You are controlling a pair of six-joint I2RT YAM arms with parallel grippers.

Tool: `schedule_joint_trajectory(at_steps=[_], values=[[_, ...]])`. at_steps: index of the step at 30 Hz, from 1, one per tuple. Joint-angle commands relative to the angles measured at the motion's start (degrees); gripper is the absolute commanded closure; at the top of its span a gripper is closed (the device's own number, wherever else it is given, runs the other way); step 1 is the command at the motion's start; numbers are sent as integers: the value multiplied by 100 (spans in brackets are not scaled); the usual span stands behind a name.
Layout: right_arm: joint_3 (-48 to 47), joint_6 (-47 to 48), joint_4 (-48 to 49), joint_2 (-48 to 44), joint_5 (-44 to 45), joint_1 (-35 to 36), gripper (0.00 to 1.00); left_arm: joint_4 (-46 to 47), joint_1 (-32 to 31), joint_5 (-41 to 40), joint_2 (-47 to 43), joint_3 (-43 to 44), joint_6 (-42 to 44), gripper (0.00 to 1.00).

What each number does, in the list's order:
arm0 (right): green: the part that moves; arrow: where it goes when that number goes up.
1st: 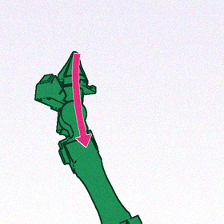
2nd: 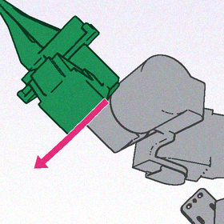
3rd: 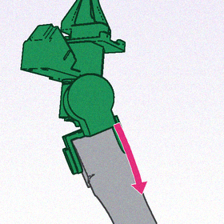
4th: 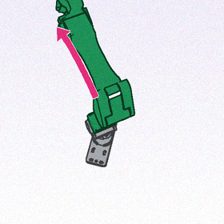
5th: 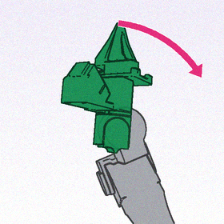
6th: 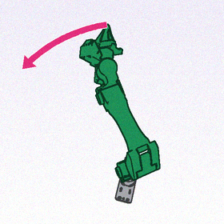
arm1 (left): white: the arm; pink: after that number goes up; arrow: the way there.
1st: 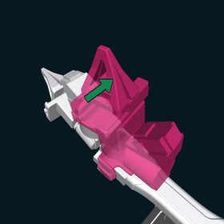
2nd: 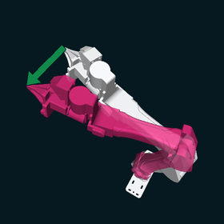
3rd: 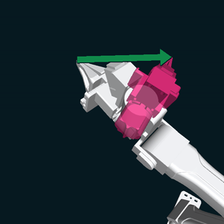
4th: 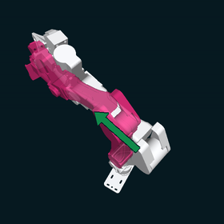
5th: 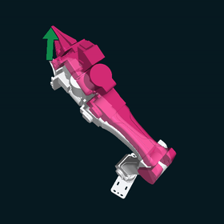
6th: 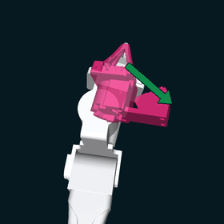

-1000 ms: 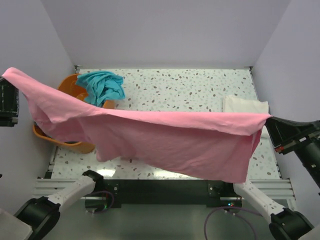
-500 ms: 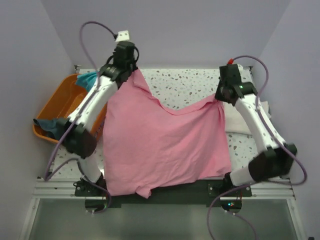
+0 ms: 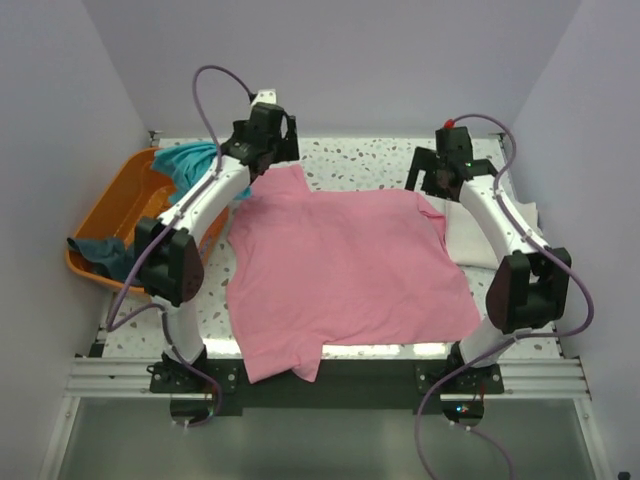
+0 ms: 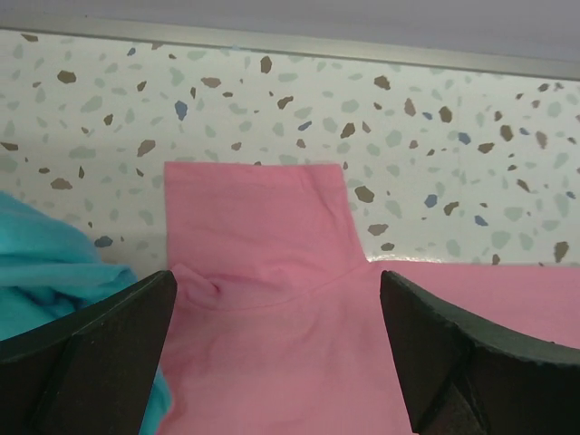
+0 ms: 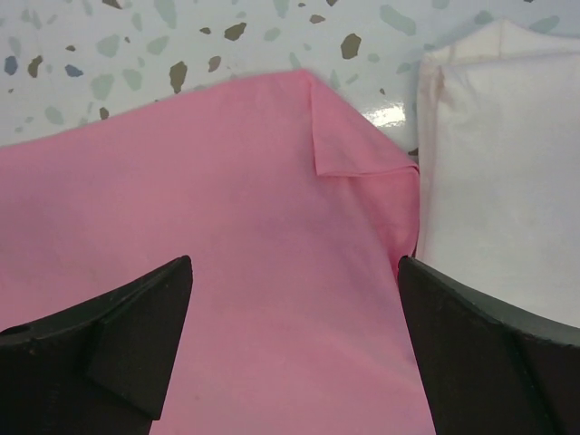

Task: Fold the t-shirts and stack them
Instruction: Flatten the tshirt out

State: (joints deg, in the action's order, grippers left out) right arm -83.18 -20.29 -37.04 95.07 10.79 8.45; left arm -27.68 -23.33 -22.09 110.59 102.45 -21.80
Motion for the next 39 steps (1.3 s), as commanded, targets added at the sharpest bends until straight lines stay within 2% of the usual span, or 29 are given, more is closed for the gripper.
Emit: schedule_joint_trajectory(at_steps=[1,8,15,20,26,35,39], values=[[293,157,540,-59,-490,87,1,571,-40,397,-598,-671,-43,0],[223,-123,293,521,20,254,1,518,-119,477,-1021,-1974,-228,0],[38,-624,478,1268,-312,105,1,764,-119,469,-1039,-2924,-395,0],[-31,-748,839,1681,-613,43,1,799,-40,372,-574,-2889,-544,0],[-568,-722,742,2305,-209,-53,1,843,250,424,76,-2591,-571,0],[-1472,-467,496,3192,-94,-256,1,676,522,468,1043,-1730,-457,0],[-2342,-344,303,3764,-121,-282,1,580,725,600,1465,-1054,-299,0]])
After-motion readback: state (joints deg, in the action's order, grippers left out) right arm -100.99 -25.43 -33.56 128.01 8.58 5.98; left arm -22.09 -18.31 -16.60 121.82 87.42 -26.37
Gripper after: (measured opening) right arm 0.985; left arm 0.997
